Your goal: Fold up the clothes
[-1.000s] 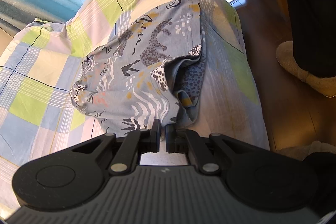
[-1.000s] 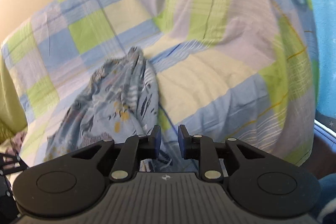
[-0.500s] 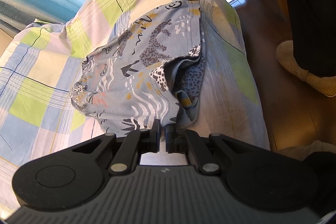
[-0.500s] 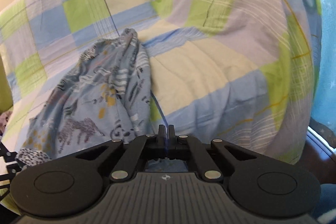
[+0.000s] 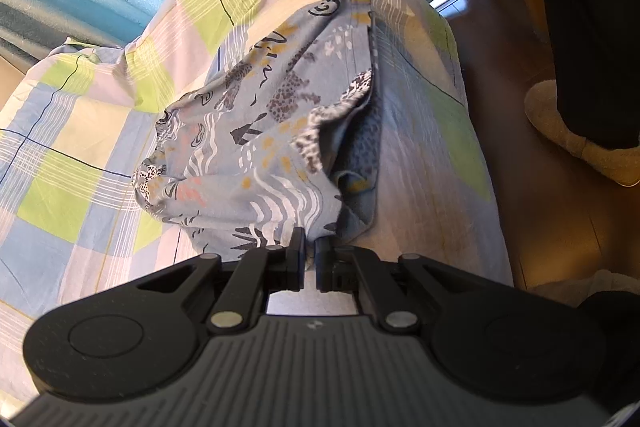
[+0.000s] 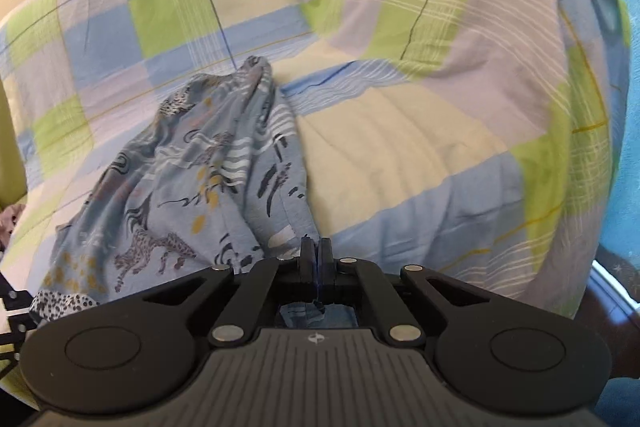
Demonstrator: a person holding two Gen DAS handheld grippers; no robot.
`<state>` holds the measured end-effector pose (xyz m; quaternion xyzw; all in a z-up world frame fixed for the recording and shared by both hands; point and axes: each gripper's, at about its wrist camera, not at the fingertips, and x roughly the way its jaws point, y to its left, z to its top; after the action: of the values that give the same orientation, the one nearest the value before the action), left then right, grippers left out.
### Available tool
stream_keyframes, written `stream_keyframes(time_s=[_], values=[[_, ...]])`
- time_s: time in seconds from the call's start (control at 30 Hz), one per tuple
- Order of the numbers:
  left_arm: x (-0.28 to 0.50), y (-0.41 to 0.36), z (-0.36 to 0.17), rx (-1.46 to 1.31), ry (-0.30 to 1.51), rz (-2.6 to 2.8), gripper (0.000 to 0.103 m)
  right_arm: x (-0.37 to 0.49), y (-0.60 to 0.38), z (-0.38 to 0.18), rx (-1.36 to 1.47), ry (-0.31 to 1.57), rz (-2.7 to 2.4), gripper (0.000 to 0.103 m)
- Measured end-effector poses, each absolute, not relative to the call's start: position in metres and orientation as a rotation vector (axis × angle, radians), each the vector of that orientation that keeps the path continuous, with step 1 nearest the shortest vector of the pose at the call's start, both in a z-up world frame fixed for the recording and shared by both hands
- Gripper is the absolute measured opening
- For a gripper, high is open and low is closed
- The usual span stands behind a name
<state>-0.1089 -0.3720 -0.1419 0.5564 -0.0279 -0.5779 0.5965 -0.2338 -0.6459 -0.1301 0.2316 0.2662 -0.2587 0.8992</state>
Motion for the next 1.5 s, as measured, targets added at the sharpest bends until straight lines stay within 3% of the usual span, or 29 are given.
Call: stream_keyframes(time_s=[0.1,0.2,0.27,0.33,0.37,0.4,0.43,0.5,0.57,0.83,1.0,1.1,1.17,1.23,1.27,1.47,1.5], values=[[-0.109,-0.372,-0.142,1.291,-0.064,-1.342,0.0,-0.233,-0.645,-0.135,0.487,0.583,-0.576,0.001],[-0.108,-0.371,-0.142,1.283,-0.055,-1.342,0.0,-0.247,-0.644,-0.127,0.512,0.52,-0.582,0.011],[-0.109,-0.371,-0.142,1.29,-0.061,-1.341,0.0,-0.255,-0.634,-0.118,0.493,0.472,-0.528,0.02],[-0.109,-0.372,-0.142,1.292,-0.061,-1.342,0.0,-0.255,-0.624,-0.118,0.492,0.458,-0.451,0.047],[-0.109,-0.372,-0.141,1.29,-0.059,-1.343,0.0,-0.249,-0.62,-0.121,0.486,0.482,-0.427,0.048],[-0.109,-0.372,-0.141,1.289,-0.059,-1.343,0.0,-0.242,-0.618,-0.124,0.487,0.508,-0.409,0.048],[-0.109,-0.372,-0.141,1.29,-0.061,-1.343,0.0,-0.236,-0.617,-0.127,0.489,0.531,-0.396,0.039],[-0.109,-0.371,-0.142,1.293,-0.065,-1.343,0.0,-0.232,-0.618,-0.129,0.494,0.551,-0.414,0.003],[-0.11,-0.37,-0.143,1.299,-0.071,-1.342,0.0,-0.244,-0.621,-0.121,0.497,0.511,-0.475,0.0],[-0.111,-0.37,-0.144,1.316,-0.087,-1.341,0.0,-0.256,-0.64,-0.15,0.69,0.614,-0.556,0.001],[-0.109,-0.367,-0.142,1.295,-0.068,-1.336,0.001,-0.258,-0.635,-0.136,0.595,0.588,-0.61,0.004],[-0.109,-0.366,-0.14,1.285,-0.057,-1.336,0.001,-0.255,-0.623,-0.12,0.46,0.538,-0.653,0.018],[-0.105,-0.366,-0.136,1.245,-0.03,-1.34,0.005,-0.255,-0.621,-0.11,0.42,0.484,-0.651,0.022],[-0.095,-0.365,-0.125,1.146,0.03,-1.357,0.008,-0.25,-0.622,-0.102,0.39,0.442,-0.61,0.043],[-0.09,-0.364,-0.12,1.09,0.057,-1.363,0.008,-0.243,-0.623,-0.101,0.383,0.445,-0.573,0.047],[-0.075,-0.363,-0.101,0.91,0.112,-1.38,0.01,-0.178,-0.62,-0.107,0.245,0.531,-0.452,0.048],[-0.075,-0.364,-0.101,0.917,0.115,-1.38,0.01,-0.169,-0.622,-0.109,0.228,0.551,-0.449,0.043]])
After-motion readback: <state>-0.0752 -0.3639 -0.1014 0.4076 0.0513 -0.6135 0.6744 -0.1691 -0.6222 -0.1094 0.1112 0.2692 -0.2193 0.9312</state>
